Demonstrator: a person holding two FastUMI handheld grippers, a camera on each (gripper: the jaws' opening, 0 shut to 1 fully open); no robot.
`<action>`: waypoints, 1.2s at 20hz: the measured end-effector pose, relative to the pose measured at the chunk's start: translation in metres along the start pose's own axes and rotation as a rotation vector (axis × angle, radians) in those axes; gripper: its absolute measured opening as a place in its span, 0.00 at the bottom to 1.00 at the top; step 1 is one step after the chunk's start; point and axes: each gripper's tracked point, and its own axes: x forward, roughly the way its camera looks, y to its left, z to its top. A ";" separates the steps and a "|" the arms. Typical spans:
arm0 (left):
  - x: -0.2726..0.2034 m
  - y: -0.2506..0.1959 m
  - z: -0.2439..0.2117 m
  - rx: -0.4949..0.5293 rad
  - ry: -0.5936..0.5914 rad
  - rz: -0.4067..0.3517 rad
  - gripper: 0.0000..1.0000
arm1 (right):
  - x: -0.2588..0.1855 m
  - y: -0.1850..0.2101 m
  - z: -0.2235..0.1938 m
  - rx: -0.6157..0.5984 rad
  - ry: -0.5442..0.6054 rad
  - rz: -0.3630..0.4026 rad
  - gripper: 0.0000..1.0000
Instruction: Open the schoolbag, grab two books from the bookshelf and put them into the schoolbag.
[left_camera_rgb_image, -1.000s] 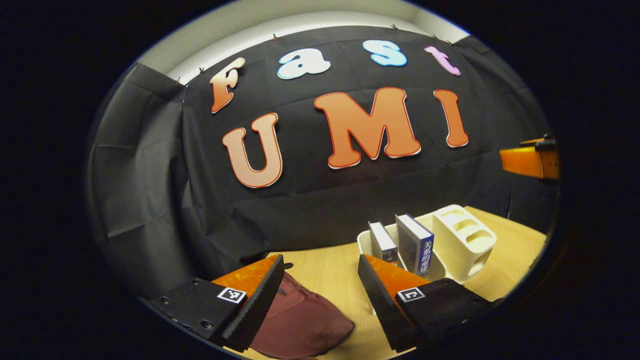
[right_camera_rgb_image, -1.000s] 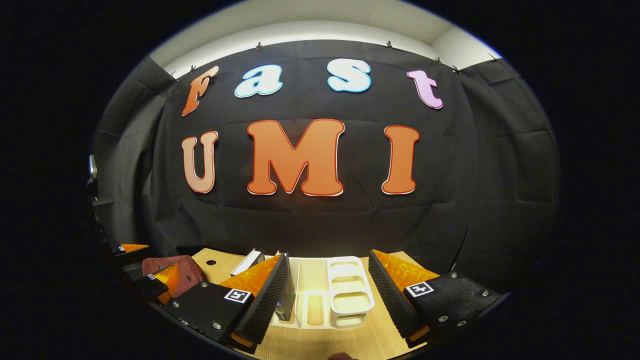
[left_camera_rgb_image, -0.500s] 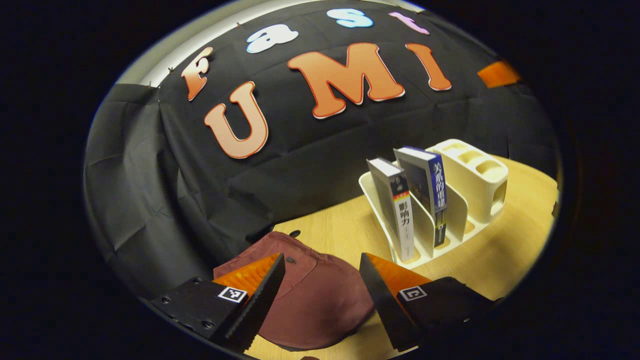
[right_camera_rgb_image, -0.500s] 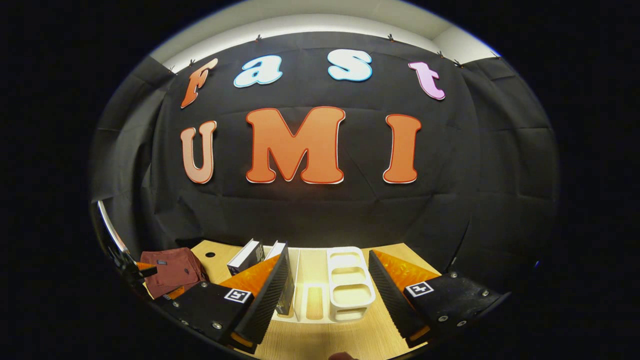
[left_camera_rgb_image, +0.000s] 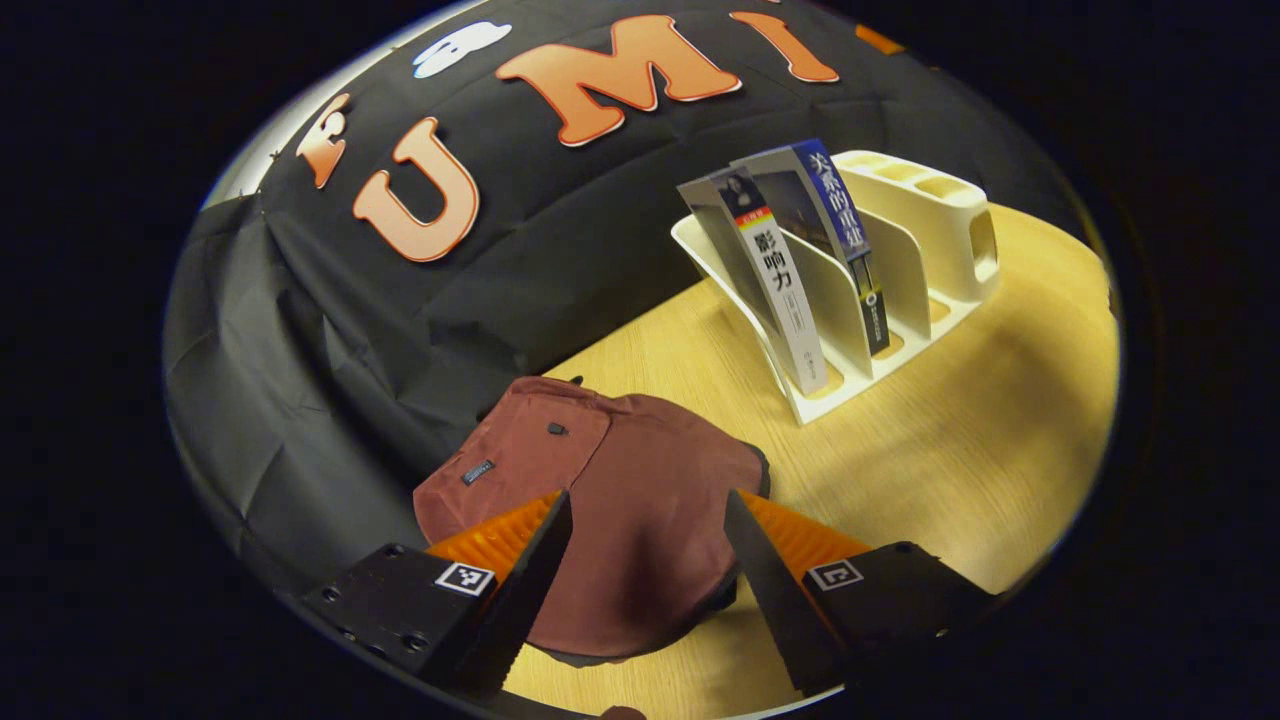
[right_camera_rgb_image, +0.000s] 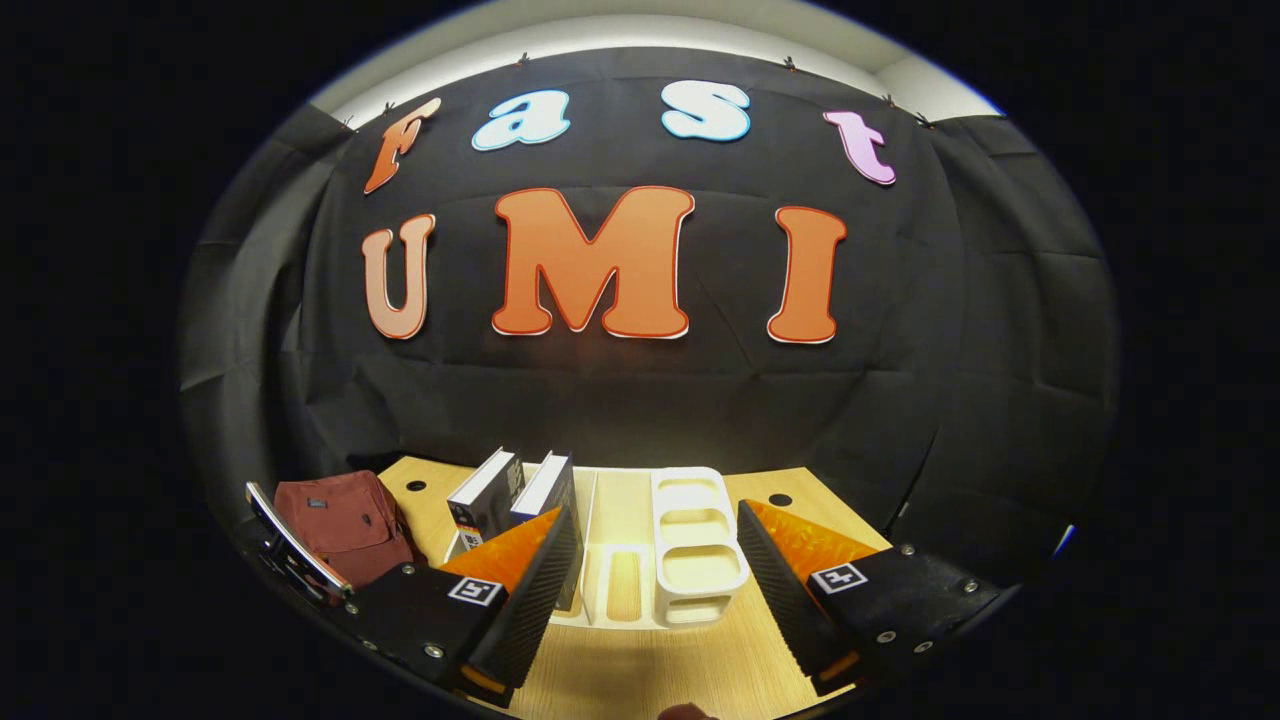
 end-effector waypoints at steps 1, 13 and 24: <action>0.002 -0.003 -0.005 0.011 0.011 -0.004 0.98 | 0.000 -0.001 -0.001 -0.002 0.001 -0.002 0.96; 0.023 -0.019 -0.053 0.181 0.147 -0.004 0.98 | 0.003 -0.006 -0.003 0.008 -0.007 -0.009 0.96; 0.026 -0.020 -0.055 0.184 0.239 -0.116 0.71 | 0.009 -0.021 -0.001 0.051 -0.024 -0.008 0.96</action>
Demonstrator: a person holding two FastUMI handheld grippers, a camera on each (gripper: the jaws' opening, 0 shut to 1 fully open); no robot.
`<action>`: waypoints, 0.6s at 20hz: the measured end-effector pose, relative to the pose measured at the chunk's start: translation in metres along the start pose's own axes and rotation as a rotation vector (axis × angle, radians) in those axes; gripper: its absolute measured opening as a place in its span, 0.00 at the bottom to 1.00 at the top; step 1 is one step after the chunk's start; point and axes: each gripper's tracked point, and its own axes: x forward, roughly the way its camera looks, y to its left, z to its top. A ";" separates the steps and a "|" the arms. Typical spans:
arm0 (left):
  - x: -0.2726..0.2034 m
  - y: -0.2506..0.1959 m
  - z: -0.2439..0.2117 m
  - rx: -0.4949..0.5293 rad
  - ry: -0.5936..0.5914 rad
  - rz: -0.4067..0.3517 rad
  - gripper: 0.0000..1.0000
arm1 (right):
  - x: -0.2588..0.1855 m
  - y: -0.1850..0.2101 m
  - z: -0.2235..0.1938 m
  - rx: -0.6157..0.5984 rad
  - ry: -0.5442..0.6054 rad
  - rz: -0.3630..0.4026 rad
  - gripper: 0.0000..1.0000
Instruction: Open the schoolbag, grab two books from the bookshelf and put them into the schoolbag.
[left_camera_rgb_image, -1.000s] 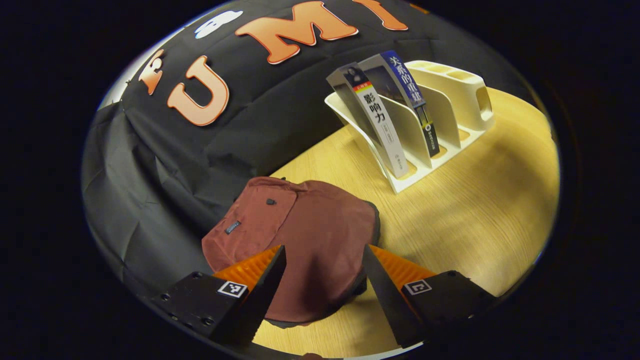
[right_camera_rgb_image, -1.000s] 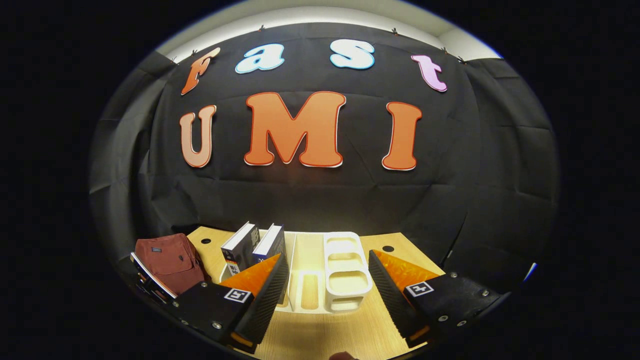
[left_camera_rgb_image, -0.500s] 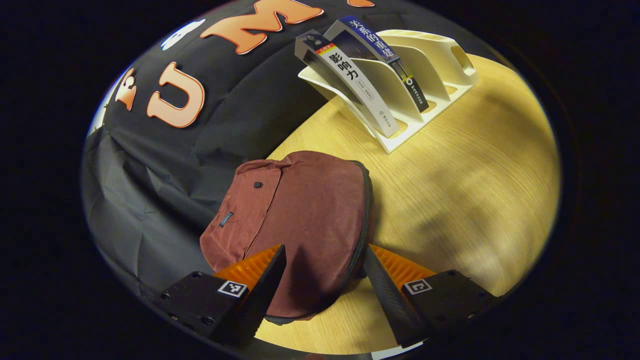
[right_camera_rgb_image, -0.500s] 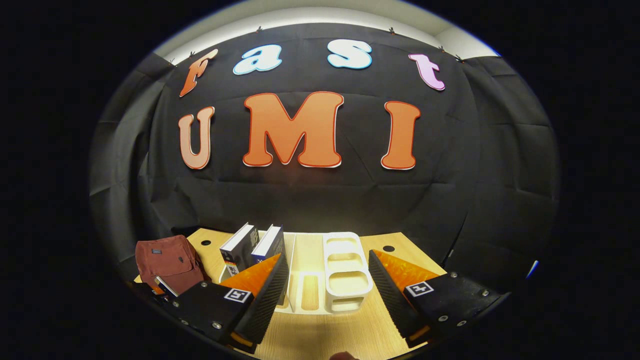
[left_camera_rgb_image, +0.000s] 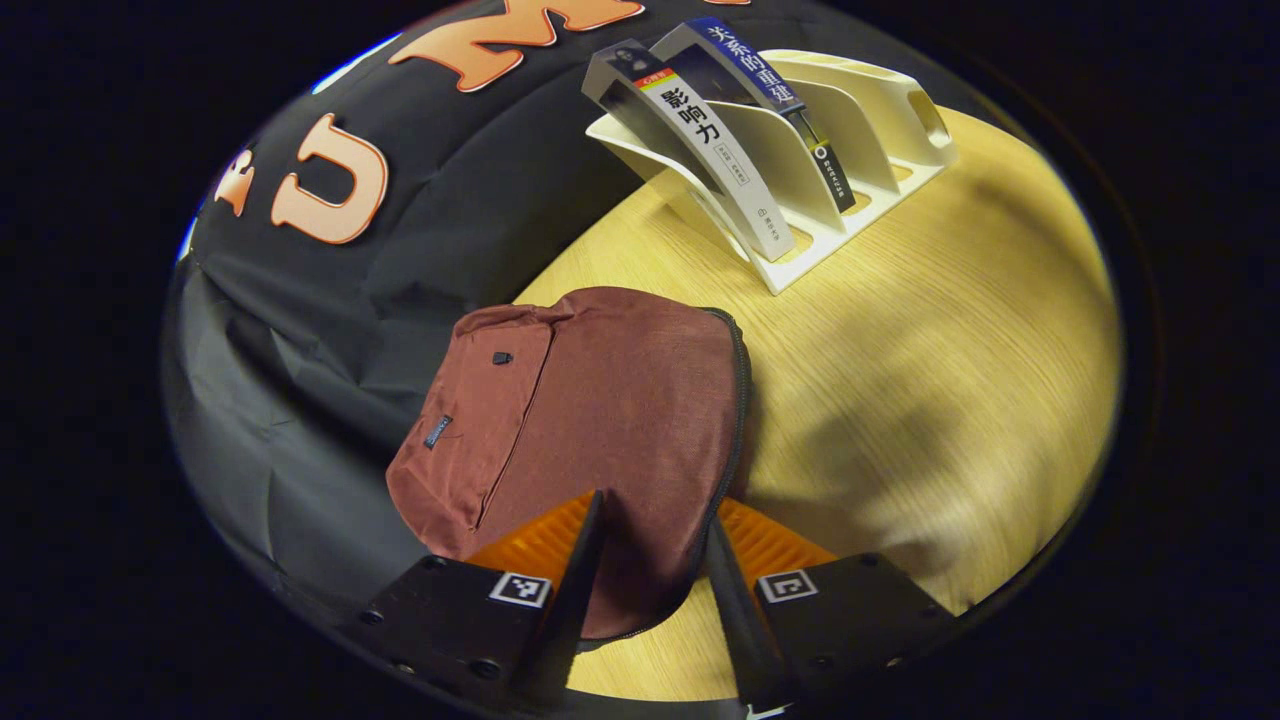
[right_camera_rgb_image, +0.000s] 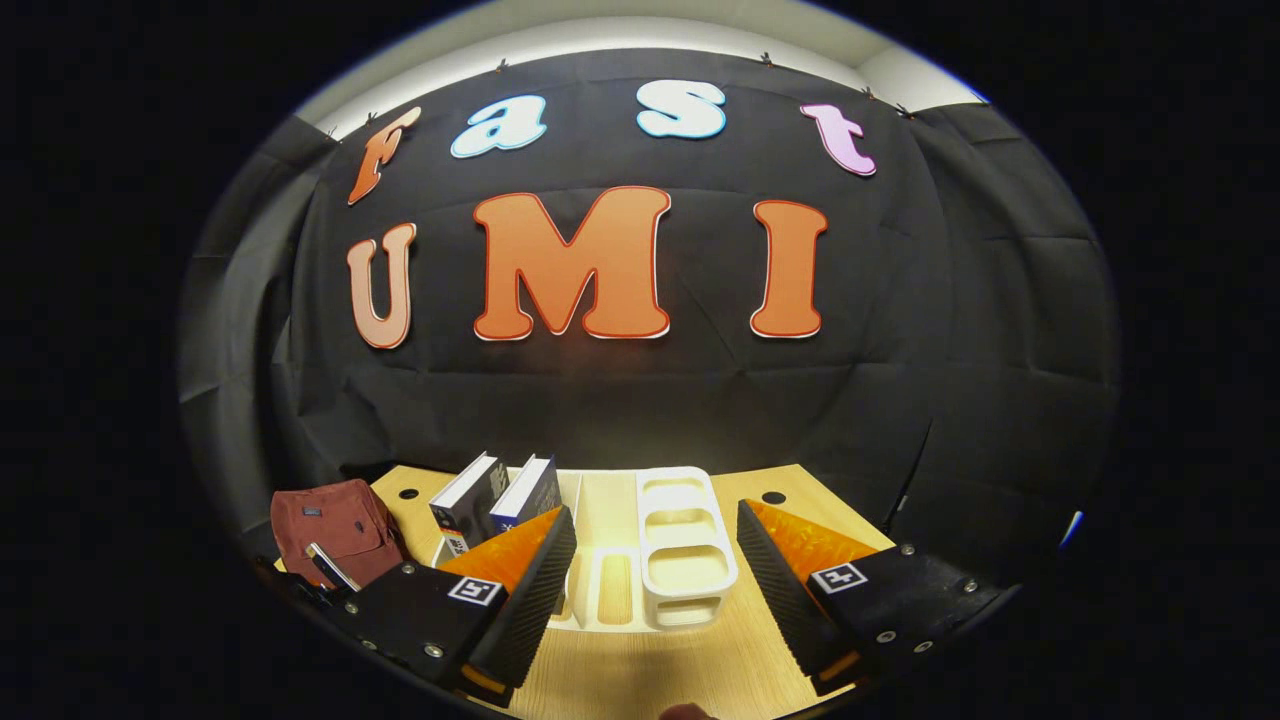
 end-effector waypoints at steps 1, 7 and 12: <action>0.000 -0.001 0.002 0.007 0.006 -0.016 0.43 | 0.001 -0.001 -0.001 0.005 -0.001 0.004 0.96; -0.008 0.007 0.008 0.000 0.034 -0.038 0.17 | 0.004 -0.003 0.003 0.024 -0.020 0.050 0.96; -0.024 0.023 0.019 -0.055 0.048 -0.090 0.08 | 0.007 -0.014 0.002 0.020 -0.022 0.085 0.96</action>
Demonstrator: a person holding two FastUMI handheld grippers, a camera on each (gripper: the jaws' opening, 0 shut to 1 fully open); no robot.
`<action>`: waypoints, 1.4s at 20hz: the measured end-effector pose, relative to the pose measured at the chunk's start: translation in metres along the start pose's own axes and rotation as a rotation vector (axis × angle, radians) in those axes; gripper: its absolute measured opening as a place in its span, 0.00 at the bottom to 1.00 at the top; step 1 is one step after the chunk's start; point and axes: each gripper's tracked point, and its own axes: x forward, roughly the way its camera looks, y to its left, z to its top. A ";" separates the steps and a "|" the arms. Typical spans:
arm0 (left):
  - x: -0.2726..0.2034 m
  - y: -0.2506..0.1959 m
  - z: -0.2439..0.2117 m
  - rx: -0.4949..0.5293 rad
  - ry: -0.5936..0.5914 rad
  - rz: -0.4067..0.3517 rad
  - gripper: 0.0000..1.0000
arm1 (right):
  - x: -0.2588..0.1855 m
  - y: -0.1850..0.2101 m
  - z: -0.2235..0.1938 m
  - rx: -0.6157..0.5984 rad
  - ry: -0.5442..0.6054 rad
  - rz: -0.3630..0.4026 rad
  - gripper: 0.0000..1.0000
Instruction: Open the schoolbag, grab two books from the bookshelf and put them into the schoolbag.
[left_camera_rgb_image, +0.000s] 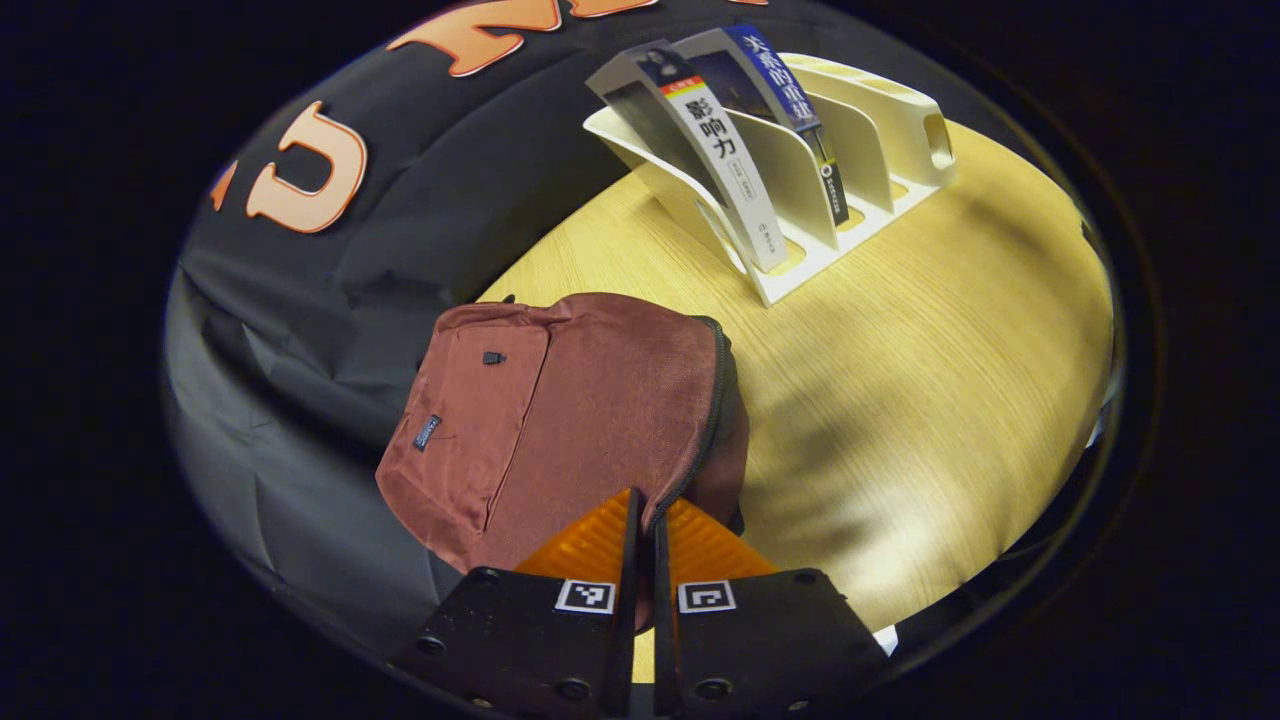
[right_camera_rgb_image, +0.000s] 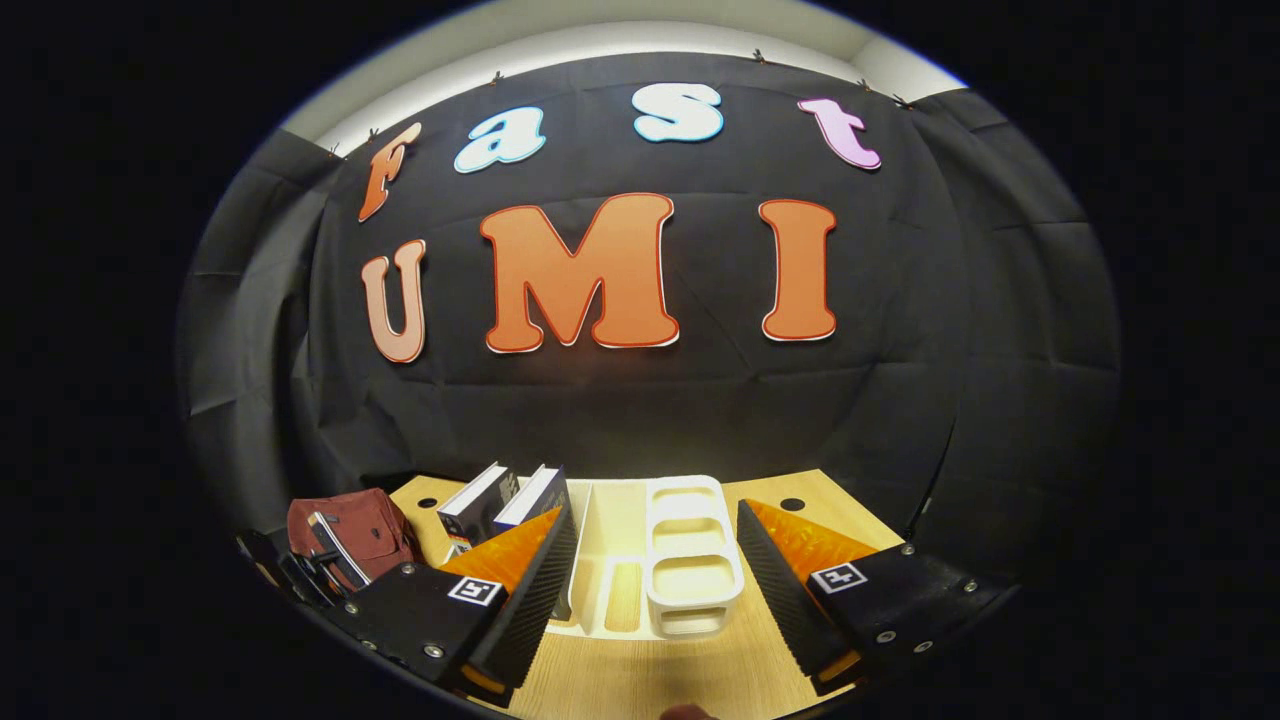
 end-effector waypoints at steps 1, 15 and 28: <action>-0.003 0.006 0.004 -0.020 -0.003 -0.012 0.09 | 0.001 -0.001 -0.001 0.001 0.007 0.011 0.96; -0.049 0.097 0.055 -0.043 -0.115 -0.075 0.06 | 0.004 0.053 -0.010 -0.106 0.088 0.151 0.96; -0.047 0.178 0.079 0.017 -0.261 -0.236 0.07 | 0.055 0.150 -0.005 -0.182 0.290 0.105 0.96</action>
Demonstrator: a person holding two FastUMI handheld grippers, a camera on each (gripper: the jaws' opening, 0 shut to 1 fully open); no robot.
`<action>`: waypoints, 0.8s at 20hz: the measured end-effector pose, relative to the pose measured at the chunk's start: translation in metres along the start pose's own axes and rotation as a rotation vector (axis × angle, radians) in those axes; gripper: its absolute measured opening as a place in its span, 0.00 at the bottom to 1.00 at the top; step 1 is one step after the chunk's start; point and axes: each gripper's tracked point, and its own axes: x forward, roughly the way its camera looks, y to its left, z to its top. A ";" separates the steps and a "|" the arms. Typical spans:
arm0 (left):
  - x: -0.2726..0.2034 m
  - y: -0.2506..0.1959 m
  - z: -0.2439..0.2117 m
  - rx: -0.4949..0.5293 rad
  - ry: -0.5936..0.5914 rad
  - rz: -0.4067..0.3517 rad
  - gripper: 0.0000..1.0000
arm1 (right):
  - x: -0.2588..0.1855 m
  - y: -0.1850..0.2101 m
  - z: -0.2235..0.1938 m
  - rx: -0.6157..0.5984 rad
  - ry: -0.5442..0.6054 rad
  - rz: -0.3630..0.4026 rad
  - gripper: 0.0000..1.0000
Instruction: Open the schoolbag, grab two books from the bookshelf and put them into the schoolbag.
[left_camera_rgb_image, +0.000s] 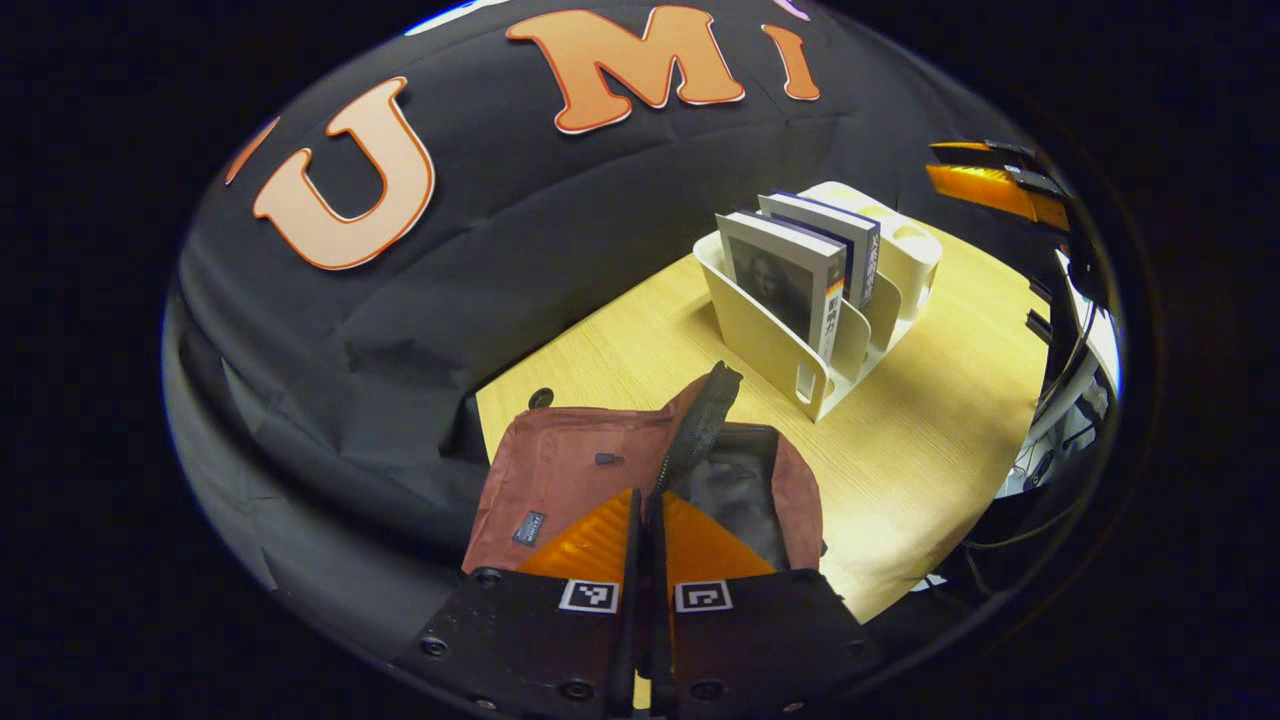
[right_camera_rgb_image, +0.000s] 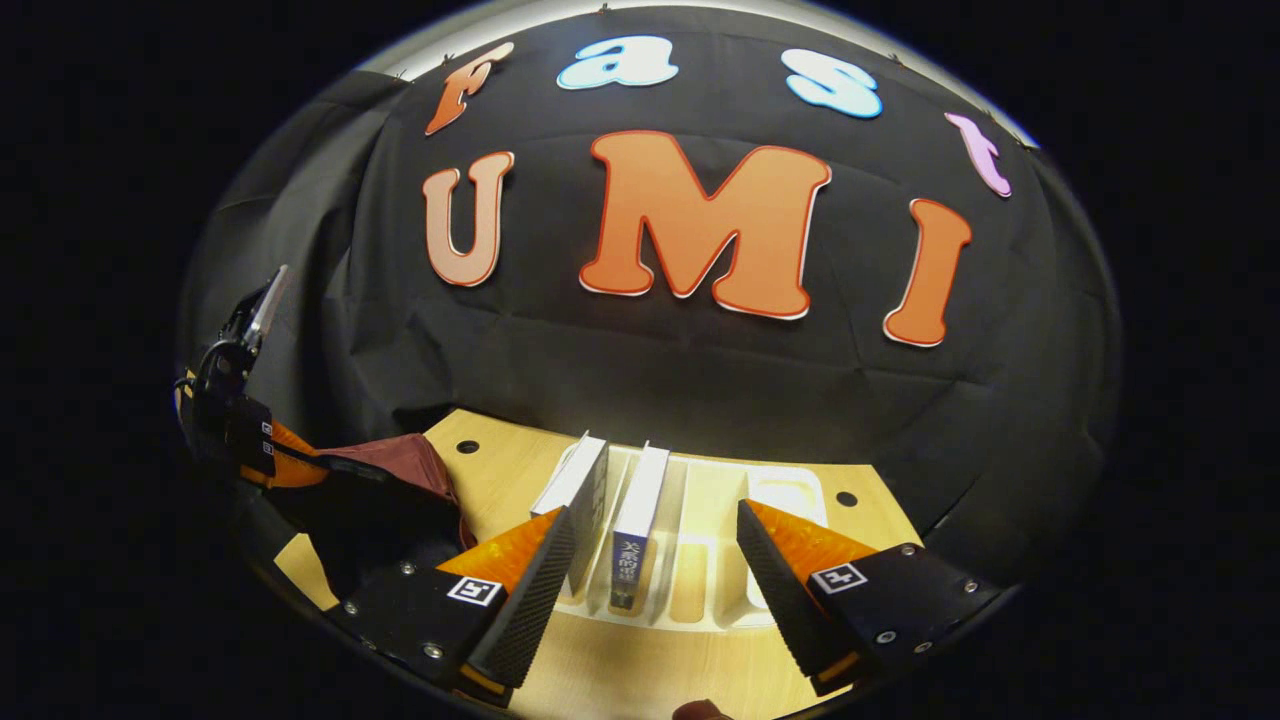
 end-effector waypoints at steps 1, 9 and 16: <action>0.000 0.007 0.002 -0.001 -0.014 0.001 0.07 | 0.006 0.005 0.000 -0.002 0.034 0.008 0.96; 0.007 0.022 0.004 0.011 -0.066 -0.075 0.07 | 0.057 0.048 0.014 -0.124 0.224 0.031 0.97; 0.007 0.040 0.000 0.008 -0.094 -0.116 0.06 | 0.095 0.075 0.005 -0.049 0.452 0.064 0.97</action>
